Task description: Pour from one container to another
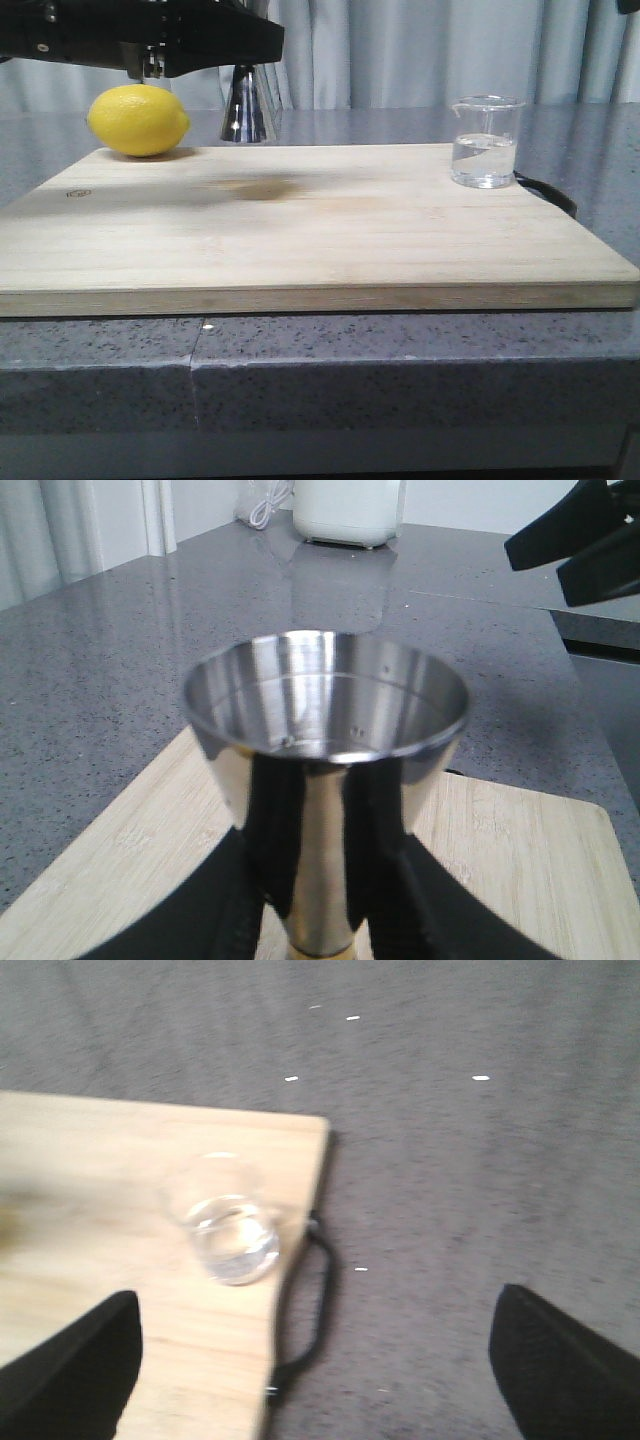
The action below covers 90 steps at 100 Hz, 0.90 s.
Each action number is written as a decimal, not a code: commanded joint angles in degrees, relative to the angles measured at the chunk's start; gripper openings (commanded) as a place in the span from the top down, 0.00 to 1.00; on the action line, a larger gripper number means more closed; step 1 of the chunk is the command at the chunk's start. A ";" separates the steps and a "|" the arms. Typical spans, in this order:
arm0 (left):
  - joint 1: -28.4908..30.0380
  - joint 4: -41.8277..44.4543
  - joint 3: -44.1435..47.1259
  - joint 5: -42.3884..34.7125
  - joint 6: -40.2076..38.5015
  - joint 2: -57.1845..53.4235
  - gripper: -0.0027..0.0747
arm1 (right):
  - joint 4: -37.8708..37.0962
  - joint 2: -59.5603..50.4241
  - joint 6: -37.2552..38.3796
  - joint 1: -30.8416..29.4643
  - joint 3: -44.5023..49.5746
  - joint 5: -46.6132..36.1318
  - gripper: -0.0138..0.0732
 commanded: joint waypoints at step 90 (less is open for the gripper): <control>-0.36 -4.40 -1.67 6.39 -0.43 -2.80 0.75 | 0.72 26.62 -0.71 8.41 19.44 -71.64 0.11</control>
